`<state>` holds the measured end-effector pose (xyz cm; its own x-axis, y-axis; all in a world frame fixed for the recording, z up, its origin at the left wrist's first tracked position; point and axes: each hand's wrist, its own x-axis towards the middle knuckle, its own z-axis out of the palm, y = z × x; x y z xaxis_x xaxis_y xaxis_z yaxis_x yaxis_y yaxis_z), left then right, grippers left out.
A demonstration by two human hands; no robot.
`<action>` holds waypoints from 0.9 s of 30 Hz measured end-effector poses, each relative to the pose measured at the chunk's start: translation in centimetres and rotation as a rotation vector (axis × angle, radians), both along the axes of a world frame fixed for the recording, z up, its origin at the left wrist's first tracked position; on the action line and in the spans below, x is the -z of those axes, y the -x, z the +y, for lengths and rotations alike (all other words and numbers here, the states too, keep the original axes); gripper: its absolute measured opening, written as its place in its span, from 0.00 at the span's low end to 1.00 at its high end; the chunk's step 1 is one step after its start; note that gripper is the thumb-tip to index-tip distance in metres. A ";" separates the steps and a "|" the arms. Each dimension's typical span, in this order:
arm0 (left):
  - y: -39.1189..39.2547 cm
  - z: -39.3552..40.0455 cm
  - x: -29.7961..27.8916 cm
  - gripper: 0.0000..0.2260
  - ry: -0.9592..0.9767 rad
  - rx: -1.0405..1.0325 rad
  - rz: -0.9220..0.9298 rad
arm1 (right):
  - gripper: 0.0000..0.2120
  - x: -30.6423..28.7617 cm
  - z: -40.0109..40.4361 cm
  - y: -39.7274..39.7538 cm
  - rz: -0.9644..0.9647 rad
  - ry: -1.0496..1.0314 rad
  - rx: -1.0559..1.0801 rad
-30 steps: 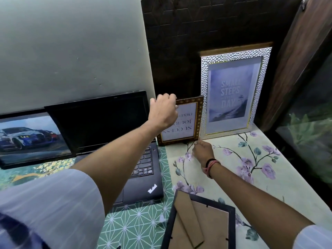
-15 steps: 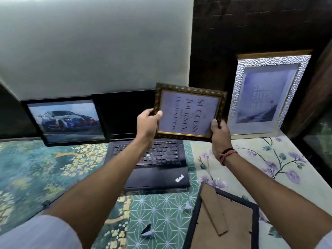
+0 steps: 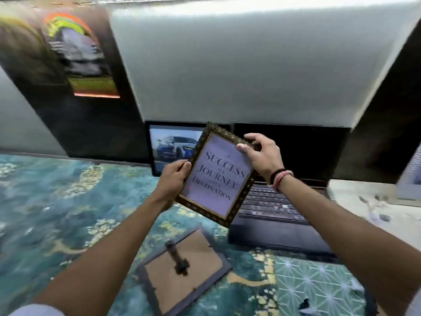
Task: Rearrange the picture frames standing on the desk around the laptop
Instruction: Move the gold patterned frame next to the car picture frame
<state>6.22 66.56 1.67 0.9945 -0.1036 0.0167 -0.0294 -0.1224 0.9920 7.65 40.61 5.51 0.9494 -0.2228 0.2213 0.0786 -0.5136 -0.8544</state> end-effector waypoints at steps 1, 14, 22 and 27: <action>-0.4 2.6 0.9 0.13 0.042 -0.046 0.027 | 0.23 0.2 2.9 -0.5 -0.014 -0.016 0.046; -11.0 29.0 8.5 0.18 0.175 -0.304 0.130 | 0.18 6.1 31.3 -6.6 0.128 -0.075 0.079; -16.7 33.2 9.4 0.16 0.082 -0.474 0.071 | 0.15 6.9 36.5 -12.5 0.186 -0.050 0.085; -19.3 34.1 8.8 0.14 0.093 -0.549 0.076 | 0.23 6.8 37.8 -13.2 0.250 -0.163 0.075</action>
<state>25.51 100.63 -7.16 0.9008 0.4282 -0.0724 0.0856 -0.0117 0.9963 20.83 78.46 -1.29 0.9496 -0.3073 -0.0620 -0.1776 -0.3644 -0.9141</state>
